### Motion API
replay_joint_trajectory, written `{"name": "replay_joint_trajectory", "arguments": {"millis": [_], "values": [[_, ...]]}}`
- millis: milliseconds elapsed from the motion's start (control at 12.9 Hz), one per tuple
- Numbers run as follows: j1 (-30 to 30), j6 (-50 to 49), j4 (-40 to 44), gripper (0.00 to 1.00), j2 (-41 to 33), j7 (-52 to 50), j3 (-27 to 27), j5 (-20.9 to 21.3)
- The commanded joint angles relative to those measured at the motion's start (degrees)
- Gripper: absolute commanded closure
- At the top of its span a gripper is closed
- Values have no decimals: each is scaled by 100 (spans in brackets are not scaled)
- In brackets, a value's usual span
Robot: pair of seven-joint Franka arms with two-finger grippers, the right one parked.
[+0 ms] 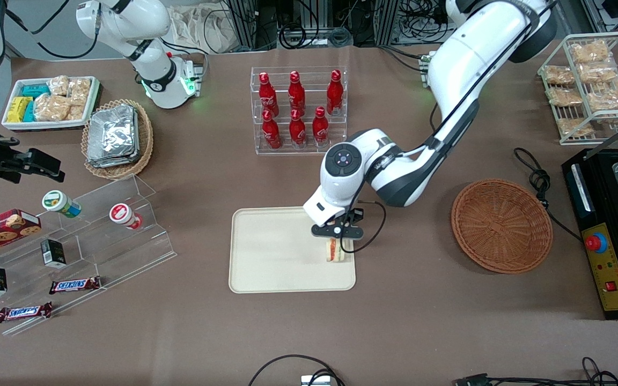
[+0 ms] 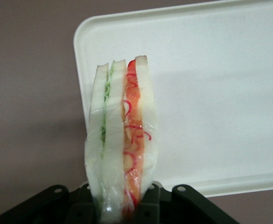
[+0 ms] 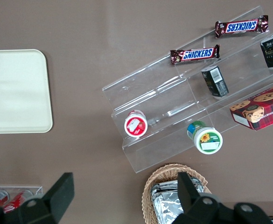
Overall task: Place sandwich from basket to tray
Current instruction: 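Lower the sandwich onto the tray and open the left gripper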
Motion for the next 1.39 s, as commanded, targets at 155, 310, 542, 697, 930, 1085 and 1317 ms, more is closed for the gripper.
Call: {"name": "replay_joint_trajectory", "arguments": {"millis": [155,310,542,697,930,1085,1317], "values": [[-246,237,429,88,767,-360,43,495],[-307,237,465,88,882,-351,51,504],[-316,237,465,65,961,-333,130,496],[-325,229,465,1,953,-342,139,504],[-290,220,465,0,865,-368,139,487],[-264,185,482,0,716,-412,131,452],[-246,-322,858,0,514,-526,122,399]]}}
